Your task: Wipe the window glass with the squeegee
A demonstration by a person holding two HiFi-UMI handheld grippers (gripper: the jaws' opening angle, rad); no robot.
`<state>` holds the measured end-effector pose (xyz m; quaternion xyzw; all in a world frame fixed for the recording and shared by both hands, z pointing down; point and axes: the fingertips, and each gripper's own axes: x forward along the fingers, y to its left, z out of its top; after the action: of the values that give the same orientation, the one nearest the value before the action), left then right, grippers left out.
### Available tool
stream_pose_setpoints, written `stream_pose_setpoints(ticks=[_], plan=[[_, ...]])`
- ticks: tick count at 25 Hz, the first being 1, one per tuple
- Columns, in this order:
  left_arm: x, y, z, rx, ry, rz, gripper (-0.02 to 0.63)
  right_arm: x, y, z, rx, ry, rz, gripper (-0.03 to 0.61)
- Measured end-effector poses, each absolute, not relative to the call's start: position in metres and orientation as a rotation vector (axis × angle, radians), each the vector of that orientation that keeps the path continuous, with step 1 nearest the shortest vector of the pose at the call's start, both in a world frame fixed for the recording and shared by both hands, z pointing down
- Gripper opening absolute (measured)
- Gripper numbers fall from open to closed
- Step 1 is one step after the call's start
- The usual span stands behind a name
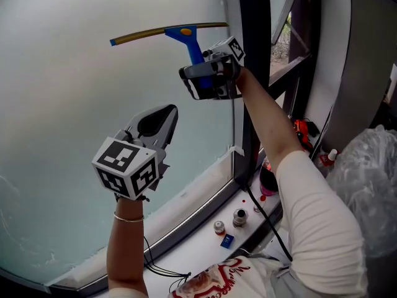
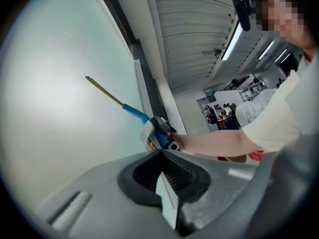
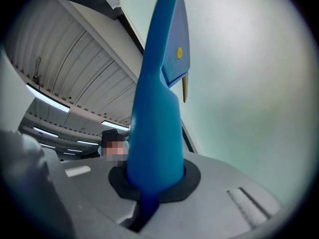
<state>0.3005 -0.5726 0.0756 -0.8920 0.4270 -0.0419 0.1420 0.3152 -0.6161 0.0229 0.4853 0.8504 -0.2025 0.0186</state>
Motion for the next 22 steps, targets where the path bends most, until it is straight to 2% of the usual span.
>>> stream_pose_setpoints(ticks=[16,22], plan=[[0.276,-0.501,0.165,-2.672,1.346,-0.174,0.006,0.320,-0.614,0.078,1.527,2.628,-0.736,0.032],[0.257,-0.486,0.197,-2.728,1.473,-0.083,0.006,0.321,-0.612,0.101,1.540,2.618,-0.773,0.037]])
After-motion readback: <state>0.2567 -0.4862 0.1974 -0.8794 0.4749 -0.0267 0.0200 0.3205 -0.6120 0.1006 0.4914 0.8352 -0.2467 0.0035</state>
